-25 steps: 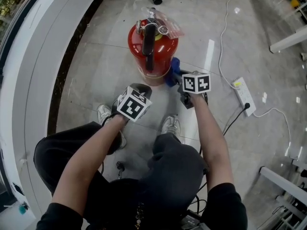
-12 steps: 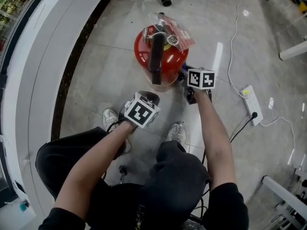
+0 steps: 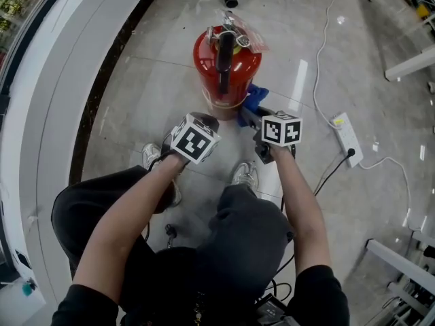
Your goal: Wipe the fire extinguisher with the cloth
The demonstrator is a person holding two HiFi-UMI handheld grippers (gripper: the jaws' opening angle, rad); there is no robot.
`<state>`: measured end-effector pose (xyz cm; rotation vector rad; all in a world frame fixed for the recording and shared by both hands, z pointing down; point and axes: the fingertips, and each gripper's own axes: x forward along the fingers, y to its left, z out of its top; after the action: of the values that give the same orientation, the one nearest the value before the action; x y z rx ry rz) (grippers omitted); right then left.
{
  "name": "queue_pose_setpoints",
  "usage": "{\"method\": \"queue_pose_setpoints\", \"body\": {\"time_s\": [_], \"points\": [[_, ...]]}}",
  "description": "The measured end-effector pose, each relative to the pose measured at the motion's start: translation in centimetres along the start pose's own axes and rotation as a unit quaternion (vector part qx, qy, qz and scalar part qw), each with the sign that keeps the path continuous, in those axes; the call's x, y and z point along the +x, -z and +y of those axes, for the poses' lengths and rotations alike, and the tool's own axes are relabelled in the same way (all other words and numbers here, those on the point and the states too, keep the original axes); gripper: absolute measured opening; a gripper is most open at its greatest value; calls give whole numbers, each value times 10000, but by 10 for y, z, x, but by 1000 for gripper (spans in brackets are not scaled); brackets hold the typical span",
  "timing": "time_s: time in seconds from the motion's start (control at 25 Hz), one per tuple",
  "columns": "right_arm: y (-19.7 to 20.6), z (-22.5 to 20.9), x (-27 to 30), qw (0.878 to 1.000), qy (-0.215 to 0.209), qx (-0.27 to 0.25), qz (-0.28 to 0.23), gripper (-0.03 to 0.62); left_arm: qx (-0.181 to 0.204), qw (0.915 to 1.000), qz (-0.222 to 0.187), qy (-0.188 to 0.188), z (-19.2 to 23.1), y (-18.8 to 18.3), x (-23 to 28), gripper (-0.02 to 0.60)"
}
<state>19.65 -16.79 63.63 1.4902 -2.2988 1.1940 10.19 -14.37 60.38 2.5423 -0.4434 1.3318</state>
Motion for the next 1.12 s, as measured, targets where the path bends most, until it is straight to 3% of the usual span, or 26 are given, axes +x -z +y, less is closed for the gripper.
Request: {"method": "queue_pose_setpoints", "body": {"time_s": [0.28,0.56,0.8,0.96,1.12], "points": [[8,69,0,9979,-589,-275,-74,69,39,9995,-229,-222,10,-8,-22,6],[-27,120,-16,9915,-978,-721,-472,69,-12,9982,-486,-342,15,-13,-42,5],[-43,94,-41,9932,-585,-759,-654,69,138,9978,-609,-217,4,-19,-44,5],[-54,62,-47,9936,-232,-958,-554,69,191,9975,-645,-206,4,-27,-42,5],[-68,36,-42,9933,-148,-1058,-446,69,169,9981,-574,-174,6,-29,-32,5]]}}
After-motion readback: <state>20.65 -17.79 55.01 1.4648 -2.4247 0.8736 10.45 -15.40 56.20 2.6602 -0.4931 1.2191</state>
